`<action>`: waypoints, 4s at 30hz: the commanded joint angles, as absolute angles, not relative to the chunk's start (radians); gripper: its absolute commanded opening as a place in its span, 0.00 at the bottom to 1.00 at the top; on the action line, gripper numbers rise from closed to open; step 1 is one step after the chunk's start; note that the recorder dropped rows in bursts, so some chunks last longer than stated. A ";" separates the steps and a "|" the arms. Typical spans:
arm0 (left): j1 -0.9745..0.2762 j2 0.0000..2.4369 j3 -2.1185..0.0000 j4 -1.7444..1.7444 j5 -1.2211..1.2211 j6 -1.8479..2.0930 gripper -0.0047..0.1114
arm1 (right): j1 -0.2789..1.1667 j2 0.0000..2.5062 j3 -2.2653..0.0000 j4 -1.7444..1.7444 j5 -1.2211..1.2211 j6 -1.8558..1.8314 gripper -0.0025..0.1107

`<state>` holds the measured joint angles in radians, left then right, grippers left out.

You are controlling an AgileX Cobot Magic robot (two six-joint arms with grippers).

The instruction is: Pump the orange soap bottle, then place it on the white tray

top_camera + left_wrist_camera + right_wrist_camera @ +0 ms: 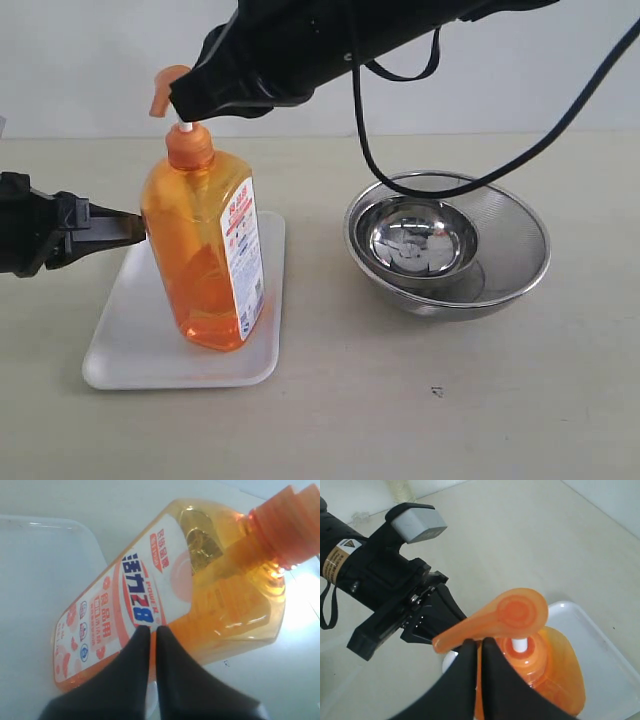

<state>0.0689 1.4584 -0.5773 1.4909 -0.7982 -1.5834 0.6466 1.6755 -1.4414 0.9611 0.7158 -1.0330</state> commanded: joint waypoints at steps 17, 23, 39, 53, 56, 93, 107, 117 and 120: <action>0.057 1.463 -0.575 1.483 -0.822 -1.577 0.08 | 0.650 1.665 -1.447 0.981 0.722 -1.040 0.02; 0.057 1.463 -0.575 1.483 -0.838 -1.577 0.08 | 0.650 1.665 -1.447 0.988 0.722 -1.040 0.02; 0.059 1.463 -0.575 1.506 -0.757 -1.581 0.08 | 0.647 1.647 -1.447 0.832 0.705 -0.930 0.02; 0.059 1.584 -0.581 1.388 -0.782 -1.407 0.08 | 0.647 1.669 -1.185 0.638 0.392 -0.686 0.02; 0.059 1.623 -0.611 1.388 -0.811 -1.395 0.08 | 0.647 1.735 -1.186 0.643 0.379 -0.697 0.02; 0.057 1.631 -0.615 1.396 -0.816 -1.395 0.08 | 0.648 1.866 -1.259 0.960 0.388 -1.039 0.02; 0.057 1.631 -0.615 1.402 -0.829 -1.396 0.08 | 0.648 1.876 -1.314 0.981 0.425 -1.064 0.02; 0.057 1.631 -0.645 1.341 -0.795 -1.382 0.08 | 0.648 1.876 -1.314 0.981 0.493 -1.056 0.02; 0.057 1.631 -0.652 1.334 -0.794 -1.382 0.08 | 0.648 1.876 -1.314 0.981 0.505 -1.056 0.02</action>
